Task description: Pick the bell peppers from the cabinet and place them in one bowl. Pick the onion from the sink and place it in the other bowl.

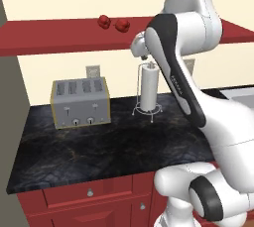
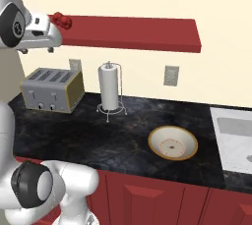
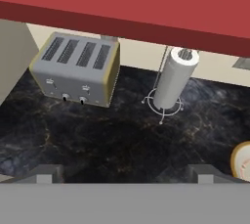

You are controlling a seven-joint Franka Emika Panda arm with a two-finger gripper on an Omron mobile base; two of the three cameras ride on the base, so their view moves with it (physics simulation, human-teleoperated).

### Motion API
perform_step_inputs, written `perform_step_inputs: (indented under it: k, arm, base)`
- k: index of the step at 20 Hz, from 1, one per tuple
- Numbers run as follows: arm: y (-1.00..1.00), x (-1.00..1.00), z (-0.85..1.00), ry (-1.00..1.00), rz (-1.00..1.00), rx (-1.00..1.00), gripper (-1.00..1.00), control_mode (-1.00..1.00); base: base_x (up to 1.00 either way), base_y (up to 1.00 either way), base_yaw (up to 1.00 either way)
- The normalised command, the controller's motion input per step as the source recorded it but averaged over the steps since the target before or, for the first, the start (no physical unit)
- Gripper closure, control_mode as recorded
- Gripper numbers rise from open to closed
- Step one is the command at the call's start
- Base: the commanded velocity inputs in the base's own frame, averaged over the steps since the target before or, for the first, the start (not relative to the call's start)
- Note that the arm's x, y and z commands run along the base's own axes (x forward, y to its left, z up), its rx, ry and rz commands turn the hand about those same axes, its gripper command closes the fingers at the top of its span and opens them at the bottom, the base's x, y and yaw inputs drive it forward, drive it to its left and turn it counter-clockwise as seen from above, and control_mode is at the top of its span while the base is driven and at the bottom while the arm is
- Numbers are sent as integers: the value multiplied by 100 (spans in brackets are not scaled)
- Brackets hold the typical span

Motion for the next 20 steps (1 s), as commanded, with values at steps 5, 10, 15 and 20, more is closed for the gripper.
perform_step_inputs:
  k: [5,10,15,20]
  arm:
    - [12,41,32,0,3,0,-100,-100]
    - [-9,-14,5,-7,11,0,-100,-100]
    - [-11,-37,-16,-32,23,0,-100,-100]
    - [0,-1,-1,-44,20,2,-100,-100]
  base:
    - [0,0,0]
    - [0,0,0]
    - [0,0,0]
    - [0,0,0]
